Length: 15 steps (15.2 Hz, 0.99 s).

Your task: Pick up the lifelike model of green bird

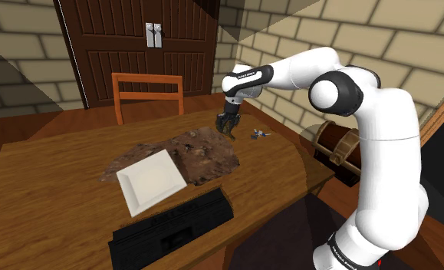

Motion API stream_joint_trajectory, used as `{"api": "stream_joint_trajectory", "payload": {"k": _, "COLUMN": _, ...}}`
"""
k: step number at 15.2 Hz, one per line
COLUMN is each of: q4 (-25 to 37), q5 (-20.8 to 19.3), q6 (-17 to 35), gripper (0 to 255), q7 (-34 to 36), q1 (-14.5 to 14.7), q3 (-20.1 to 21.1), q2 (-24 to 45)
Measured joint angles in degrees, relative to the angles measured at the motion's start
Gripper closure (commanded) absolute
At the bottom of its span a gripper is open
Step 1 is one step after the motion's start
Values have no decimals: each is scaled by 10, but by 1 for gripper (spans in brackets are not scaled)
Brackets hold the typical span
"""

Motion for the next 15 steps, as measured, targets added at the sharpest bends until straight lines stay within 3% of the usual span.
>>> {"api": "stream_joint_trajectory", "payload": {"k": 5, "q4": 0, "q5": 0, "q6": -2, "gripper": 255, "q7": 0, "q1": 0, "q3": 0, "q2": -2}}
{"api": "stream_joint_trajectory", "payload": {"k": 15, "q4": 31, "q5": -7, "q6": -61, "gripper": 255, "q7": 11, "q1": 0, "q3": -3, "q2": -31}}
